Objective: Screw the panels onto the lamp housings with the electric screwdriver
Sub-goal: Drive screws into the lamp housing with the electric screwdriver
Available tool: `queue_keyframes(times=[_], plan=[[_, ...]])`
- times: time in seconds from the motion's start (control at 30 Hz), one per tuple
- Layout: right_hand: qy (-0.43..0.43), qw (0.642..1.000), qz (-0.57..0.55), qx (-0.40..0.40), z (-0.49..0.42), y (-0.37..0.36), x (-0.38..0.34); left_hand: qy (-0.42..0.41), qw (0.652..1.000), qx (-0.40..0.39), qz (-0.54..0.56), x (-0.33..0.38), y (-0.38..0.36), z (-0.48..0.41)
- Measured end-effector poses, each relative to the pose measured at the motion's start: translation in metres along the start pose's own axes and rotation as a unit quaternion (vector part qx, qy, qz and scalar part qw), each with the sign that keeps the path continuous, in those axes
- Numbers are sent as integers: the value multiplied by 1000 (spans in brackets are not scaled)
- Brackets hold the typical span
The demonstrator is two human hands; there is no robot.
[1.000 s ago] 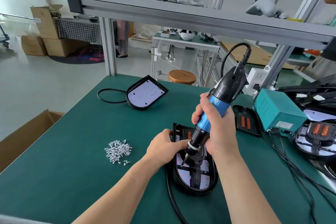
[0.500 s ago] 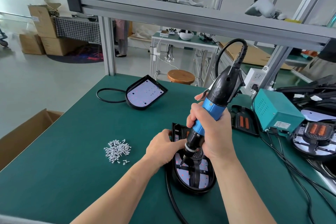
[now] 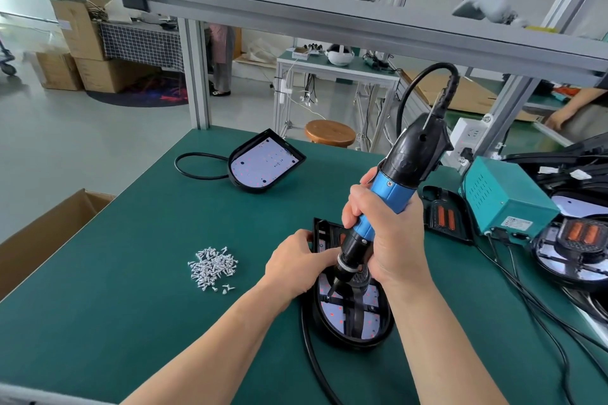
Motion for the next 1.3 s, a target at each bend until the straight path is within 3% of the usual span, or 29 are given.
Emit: queue_keyframes(times=[0.2, 0.4, 0.77, 1.0, 1.2, 1.3], plan=[[-22, 1000, -20, -1, 0, 2, 4, 5, 1000, 7, -12, -2, -1, -1], [-10, 996, -13, -87, 3, -20, -2, 11, 1000, 6, -13, -4, -1, -2], [-9, 997, -53, -60, 6, 0, -7, 7, 1000, -6, 11, -1, 0, -1], [-10, 992, -85, -91, -1, -5, -17, 13, 1000, -13, 25, -4, 0, 0], [-36, 986, -163, -15, -11, 23, -10, 18, 999, -18, 39, -8, -2, -1], [-85, 963, -250, 59, -13, 47, 11, 21, 998, -23, 54, -7, -2, 1]])
Point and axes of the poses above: each hand's wrist, its own z-axis away from the middle knuckle, its own y-axis out of the back of the hand, x = y × z, the point moved 7 cm from there along -z, towards the middle knuckle, and after that the axes turned 4 degrees about x, right-handed, at the moved point
